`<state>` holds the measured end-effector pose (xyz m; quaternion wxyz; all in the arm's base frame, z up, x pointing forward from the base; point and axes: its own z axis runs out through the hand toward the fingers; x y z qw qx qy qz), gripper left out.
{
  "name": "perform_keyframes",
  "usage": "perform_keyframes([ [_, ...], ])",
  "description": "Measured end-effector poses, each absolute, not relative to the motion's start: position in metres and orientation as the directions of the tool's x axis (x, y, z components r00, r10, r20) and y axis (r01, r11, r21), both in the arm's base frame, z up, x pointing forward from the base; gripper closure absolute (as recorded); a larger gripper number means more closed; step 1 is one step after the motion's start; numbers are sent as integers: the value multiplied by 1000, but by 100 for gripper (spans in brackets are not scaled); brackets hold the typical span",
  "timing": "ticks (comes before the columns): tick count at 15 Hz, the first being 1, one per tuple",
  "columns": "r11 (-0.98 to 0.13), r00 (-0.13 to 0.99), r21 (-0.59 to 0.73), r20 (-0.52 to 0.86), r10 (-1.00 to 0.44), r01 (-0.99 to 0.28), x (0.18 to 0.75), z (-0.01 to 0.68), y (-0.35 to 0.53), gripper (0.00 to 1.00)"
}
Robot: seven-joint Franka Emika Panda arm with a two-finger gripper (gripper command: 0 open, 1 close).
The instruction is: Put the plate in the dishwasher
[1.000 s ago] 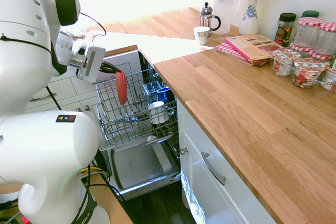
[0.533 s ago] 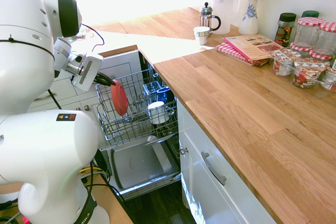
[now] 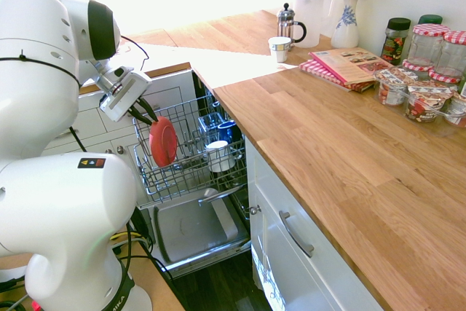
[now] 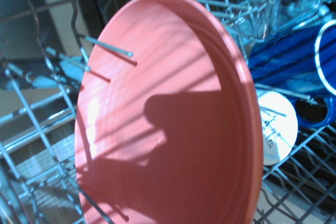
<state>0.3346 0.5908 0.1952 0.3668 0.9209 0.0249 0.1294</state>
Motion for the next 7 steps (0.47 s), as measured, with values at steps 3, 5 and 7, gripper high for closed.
perform_keyframes([
  [3,-735,986,677,147,79,-42,367,233,583,0],
  [5,-754,991,654,127,31,-60,404,286,564,0],
  [7,-790,993,606,113,-25,-89,450,357,524,0],
])
